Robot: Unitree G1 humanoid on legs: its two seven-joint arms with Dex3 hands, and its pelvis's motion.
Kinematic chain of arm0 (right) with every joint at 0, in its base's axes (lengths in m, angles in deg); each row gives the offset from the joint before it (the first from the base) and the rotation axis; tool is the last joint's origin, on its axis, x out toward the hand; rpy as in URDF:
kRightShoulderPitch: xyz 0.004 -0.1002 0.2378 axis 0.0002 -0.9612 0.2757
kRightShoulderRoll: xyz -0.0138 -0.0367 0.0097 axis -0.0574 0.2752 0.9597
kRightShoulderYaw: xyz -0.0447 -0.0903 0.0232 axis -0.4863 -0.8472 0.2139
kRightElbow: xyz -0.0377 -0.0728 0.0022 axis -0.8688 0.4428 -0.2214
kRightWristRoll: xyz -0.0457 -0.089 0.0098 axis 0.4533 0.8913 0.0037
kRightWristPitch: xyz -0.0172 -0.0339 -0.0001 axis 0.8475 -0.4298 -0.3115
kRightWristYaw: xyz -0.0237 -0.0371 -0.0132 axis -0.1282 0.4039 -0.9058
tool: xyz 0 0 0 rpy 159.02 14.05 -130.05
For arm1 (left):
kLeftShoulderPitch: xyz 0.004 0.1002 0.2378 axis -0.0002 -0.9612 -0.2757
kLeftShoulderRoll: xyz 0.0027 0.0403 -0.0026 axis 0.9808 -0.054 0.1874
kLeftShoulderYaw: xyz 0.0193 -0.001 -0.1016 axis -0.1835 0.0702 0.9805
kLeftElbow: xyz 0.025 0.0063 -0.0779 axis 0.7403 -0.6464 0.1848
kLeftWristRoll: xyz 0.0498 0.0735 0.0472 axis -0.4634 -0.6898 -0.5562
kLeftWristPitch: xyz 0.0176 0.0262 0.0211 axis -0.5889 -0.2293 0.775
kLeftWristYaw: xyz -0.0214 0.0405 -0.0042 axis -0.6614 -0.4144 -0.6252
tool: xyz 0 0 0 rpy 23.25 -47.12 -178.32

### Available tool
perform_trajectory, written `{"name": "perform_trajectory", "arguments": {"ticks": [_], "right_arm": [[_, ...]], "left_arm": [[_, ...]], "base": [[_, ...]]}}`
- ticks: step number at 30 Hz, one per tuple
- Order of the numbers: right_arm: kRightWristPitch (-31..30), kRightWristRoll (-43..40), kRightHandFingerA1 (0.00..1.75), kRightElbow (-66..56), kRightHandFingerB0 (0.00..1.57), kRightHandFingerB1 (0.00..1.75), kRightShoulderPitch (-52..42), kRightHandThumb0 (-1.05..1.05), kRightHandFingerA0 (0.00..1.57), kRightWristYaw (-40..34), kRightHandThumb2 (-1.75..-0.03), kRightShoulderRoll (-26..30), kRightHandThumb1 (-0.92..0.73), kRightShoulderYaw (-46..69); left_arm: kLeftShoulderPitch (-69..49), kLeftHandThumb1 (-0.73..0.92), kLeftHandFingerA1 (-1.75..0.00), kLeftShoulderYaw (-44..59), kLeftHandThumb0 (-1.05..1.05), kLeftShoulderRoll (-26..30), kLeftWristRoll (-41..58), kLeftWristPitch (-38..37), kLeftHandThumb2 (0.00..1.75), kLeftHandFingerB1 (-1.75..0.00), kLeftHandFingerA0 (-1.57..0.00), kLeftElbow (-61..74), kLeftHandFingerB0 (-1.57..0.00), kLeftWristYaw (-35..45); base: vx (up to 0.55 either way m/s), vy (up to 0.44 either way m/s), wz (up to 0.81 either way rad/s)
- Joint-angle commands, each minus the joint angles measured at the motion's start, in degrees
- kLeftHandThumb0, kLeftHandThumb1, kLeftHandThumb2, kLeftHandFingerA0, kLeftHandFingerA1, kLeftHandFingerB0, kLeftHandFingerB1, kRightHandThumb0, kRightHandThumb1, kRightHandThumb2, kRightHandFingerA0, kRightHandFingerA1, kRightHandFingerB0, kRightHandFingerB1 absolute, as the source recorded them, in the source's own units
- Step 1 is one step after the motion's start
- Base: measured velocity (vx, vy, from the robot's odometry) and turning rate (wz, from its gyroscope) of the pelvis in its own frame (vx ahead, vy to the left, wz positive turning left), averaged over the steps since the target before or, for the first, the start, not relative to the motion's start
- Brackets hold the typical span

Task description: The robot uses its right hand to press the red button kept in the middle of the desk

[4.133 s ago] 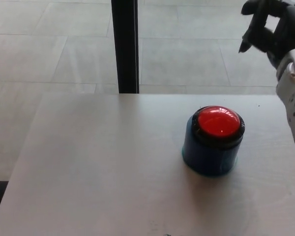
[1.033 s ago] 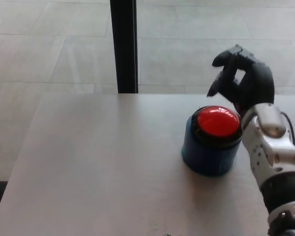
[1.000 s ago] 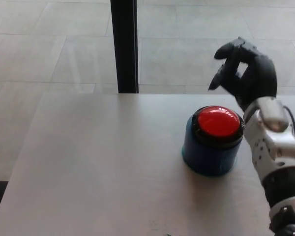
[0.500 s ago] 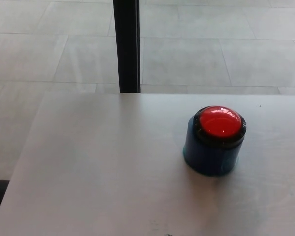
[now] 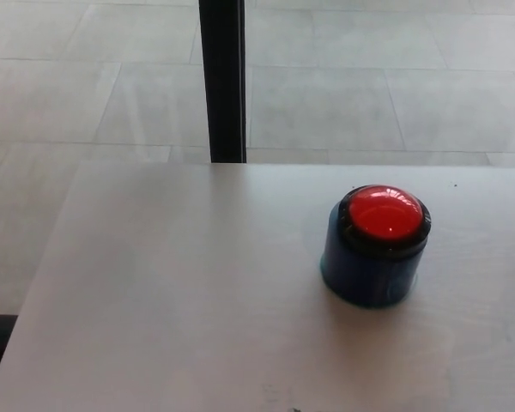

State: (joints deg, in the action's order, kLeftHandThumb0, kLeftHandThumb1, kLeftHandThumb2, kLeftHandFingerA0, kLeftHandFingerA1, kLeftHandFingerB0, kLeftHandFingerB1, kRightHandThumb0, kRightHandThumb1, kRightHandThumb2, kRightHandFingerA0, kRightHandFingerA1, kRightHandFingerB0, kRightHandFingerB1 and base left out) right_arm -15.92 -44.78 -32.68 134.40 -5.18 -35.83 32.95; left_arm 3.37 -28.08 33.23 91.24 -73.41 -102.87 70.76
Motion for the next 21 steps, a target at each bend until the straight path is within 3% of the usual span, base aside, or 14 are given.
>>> {"name": "perform_trajectory", "arguments": {"ticks": [1,4,7,8,10,11,12,13,14,15,17,18,21], "right_arm": [[0.9,-2.2,1.75,-2.4,0.89,1.47,-11.6,-0.38,1.13,-5.0,-1.31,3.3,-0.40,8.1],[1.3,-3.5,1.71,-2.8,1.01,1.44,-17.6,-0.44,1.18,-8.6,-1.38,1.9,-0.30,13.6],[2.0,-4.6,1.57,-1.2,1.05,1.35,-21.7,-0.47,1.27,-12.3,-1.36,0.3,-0.32,18.1],[3.9,-5.3,1.65,0.6,0.99,1.42,-22.7,-0.39,1.24,-12.5,-1.42,-0.2,-0.33,19.6],[7.5,-6.6,1.64,3.8,1.00,1.35,-25.7,-0.41,1.26,-12.9,-1.43,-1.7,-0.30,22.4],[8.4,-6.5,1.47,4.4,1.06,1.19,-26.7,-0.41,1.47,-13.6,-1.26,-2.4,-0.43,23.1],[8.0,-6.2,1.45,2.7,1.06,1.20,-28.1,-0.44,1.43,-15.7,-1.25,-4.3,-0.48,23.6],[7.7,-5.5,1.57,2.9,0.95,1.19,-29.0,-0.40,1.27,-17.1,-1.32,-5.7,-0.45,23.4],[7.9,-5.2,1.57,2.8,0.95,1.19,-29.3,-0.40,1.27,-17.4,-1.32,-6.6,-0.45,23.0],[8.2,-5.2,1.43,2.8,0.99,1.05,-29.4,-0.37,1.45,-17.3,-1.25,-7.2,-0.52,22.9],[9.8,-6.3,1.40,2.7,0.87,0.88,-32.7,-0.35,1.40,-16.2,-1.18,-10.9,-0.49,23.5],[10.8,-6.8,1.58,2.9,0.87,0.79,-33.4,-0.37,1.24,-16.1,-1.18,-12.1,-0.47,23.8],[11.6,-8.1,1.60,3.2,0.84,0.74,-34.1,-0.41,1.21,-16.2,-1.08,-13.6,-0.53,24.6]], "left_arm": [[-0.7,0.56,-1.37,1.1,-0.48,0.8,1.0,-0.9,1.10,-1.09,-0.55,0.1,-0.42,-0.1],[-0.6,0.55,-1.35,1.0,-0.50,0.9,0.6,-0.5,1.09,-1.03,-0.55,0.0,-0.35,-0.4],[-0.4,0.55,-1.35,0.9,-0.49,0.9,0.4,-0.5,1.13,-1.11,-0.55,-0.2,-0.47,-0.3],[-0.5,0.55,-1.37,0.9,-0.47,0.9,0.4,-0.7,1.11,-1.10,-0.54,0.0,-0.43,0.1],[-0.3,0.55,-1.33,0.9,-0.49,0.9,0.4,-0.3,1.09,-1.05,-0.57,0.1,-0.43,-0.7],[-0.2,0.55,-1.34,0.7,-0.50,0.7,0.2,-0.4,1.11,-1.08,-0.56,0.2,-0.41,-0.7],[-0.1,0.55,-1.31,0.7,-0.51,0.8,0.2,-0.2,1.10,-1.06,-0.58,0.0,-0.43,-0.8],[-0.6,0.54,-1.29,0.6,-0.51,0.7,0.2,-0.9,1.12,-1.09,-0.57,0.1,-0.50,-0.1],[-0.8,0.54,-1.29,0.5,-0.51,0.8,0.0,-1.2,1.12,-1.09,-0.57,0.1,-0.50,0.0],[-0.7,0.52,-1.32,0.9,-0.51,0.8,0.5,-1.2,1.16,-1.12,-0.55,0.0,-0.48,0.2],[-0.3,0.54,-1.31,1.2,-0.50,0.7,0.8,-0.5,1.13,-1.09,-0.57,0.2,-0.47,0.1],[-0.1,0.56,-1.34,1.4,-0.50,0.7,0.9,-0.3,1.12,-1.08,-0.57,0.3,-0.44,-0.1],[0.1,0.57,-1.38,1.6,-0.50,0.7,1.1,0.2,1.11,-1.07,-0.53,0.2,-0.34,-0.2]], "base": [[0.00,0.000,0.00],[0.00,0.000,0.00],[0.00,0.000,0.00],[0.00,0.000,0.00],[0.00,0.000,0.00],[0.00,0.000,0.00],[0.00,0.000,0.00],[0.00,0.000,0.00],[0.00,0.000,0.00],[0.00,0.000,0.00],[0.00,0.000,0.00],[0.00,0.000,0.00],[0.00,0.000,0.00]]}}
